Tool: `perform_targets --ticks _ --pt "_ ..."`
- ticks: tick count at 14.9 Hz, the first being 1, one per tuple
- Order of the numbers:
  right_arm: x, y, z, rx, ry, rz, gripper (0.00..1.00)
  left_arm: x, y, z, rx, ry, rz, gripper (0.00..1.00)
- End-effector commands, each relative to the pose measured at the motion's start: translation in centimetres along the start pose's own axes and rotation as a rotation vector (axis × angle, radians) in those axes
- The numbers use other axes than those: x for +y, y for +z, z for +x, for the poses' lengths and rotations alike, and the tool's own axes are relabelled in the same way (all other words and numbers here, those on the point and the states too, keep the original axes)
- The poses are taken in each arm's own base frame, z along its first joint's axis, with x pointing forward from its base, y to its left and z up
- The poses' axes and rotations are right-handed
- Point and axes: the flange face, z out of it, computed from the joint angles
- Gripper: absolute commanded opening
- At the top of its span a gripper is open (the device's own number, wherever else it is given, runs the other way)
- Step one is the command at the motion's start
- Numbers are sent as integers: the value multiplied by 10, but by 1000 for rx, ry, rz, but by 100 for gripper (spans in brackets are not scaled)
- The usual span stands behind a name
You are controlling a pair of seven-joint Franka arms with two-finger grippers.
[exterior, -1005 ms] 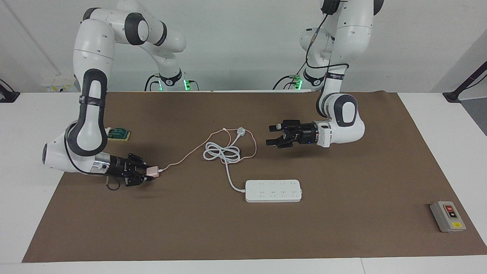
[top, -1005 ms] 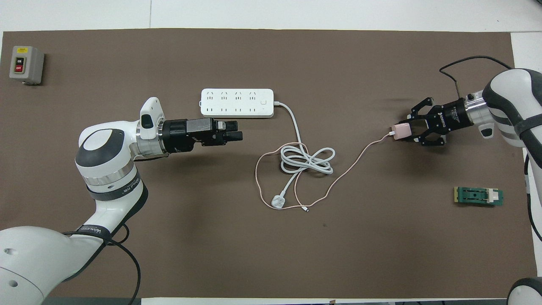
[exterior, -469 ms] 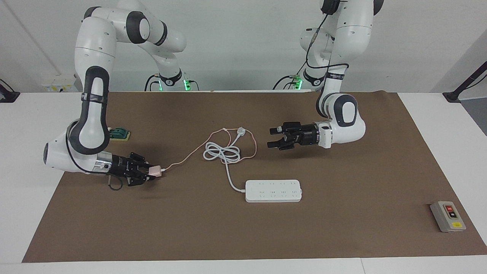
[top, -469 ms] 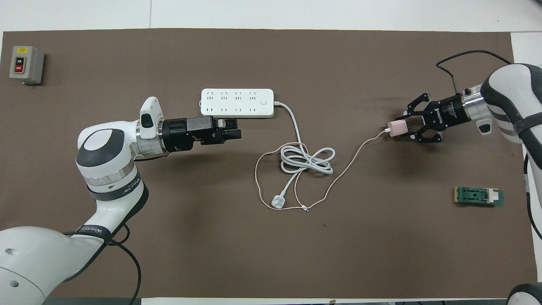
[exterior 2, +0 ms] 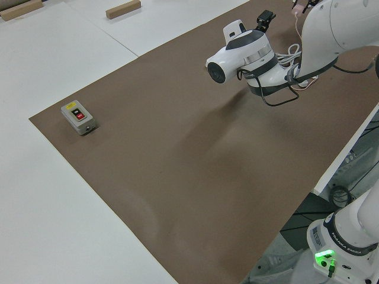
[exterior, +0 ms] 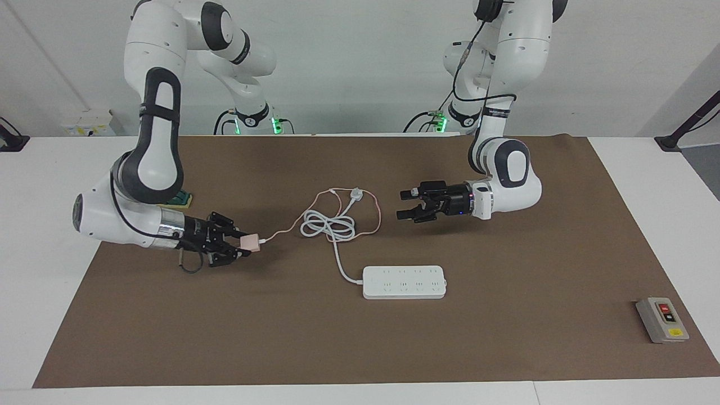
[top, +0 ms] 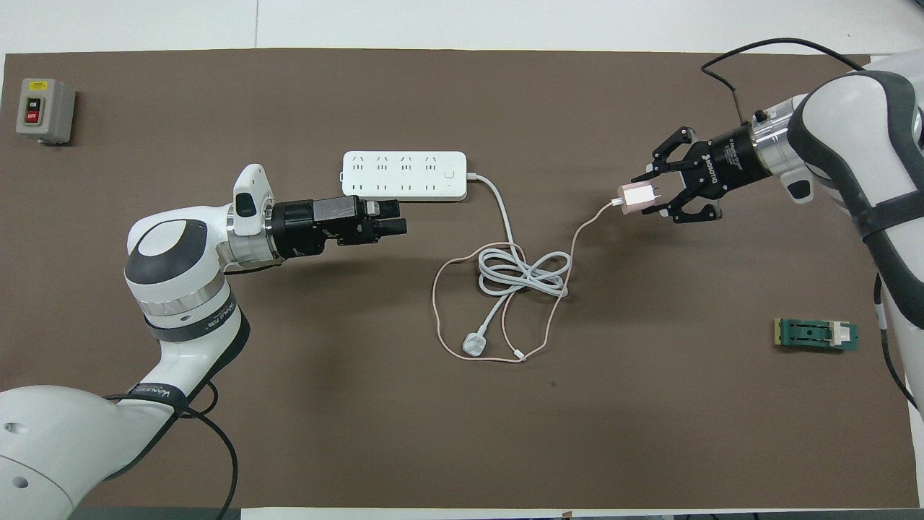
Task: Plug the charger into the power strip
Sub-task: 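Grasp the pink charger with the right gripper and lift it, then carry the charger with the right gripper to the left gripper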
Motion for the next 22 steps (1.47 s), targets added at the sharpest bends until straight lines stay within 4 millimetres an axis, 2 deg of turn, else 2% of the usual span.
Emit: perform_targets --ticks 1,4,5,10,14,16,17,19,21,22 --pt "-14 8 -58 -30 26 16 0 4 -3 1 14 3 -13 100" --pt "-31 22 -119 -23 41 56 0 3 -13 4 27 -1 -16 100" --pt "-34 36 -139 -17 38 55 0 3 -13 4 25 -3 -20 100" --pt "-45 87 -211 12 52 126 0 5 -13 4 23 2 -23 100" --pt "-46 112 -242 16 82 174 0 5 -13 4 21 1 -28 100" --pt "-49 119 -249 16 111 208 0 5 -18 6 30 2 -28 100" --pt "-48 127 -257 18 109 213 0 5 -16 5 27 1 -29 100" --pt "-51 130 -260 18 108 245 0 5 -15 6 28 1 -26 100" --pt "-49 147 -273 19 107 245 0 7 -12 6 31 3 -28 100" --pt "-48 149 -275 19 105 251 0 7 -11 7 31 4 -28 100"
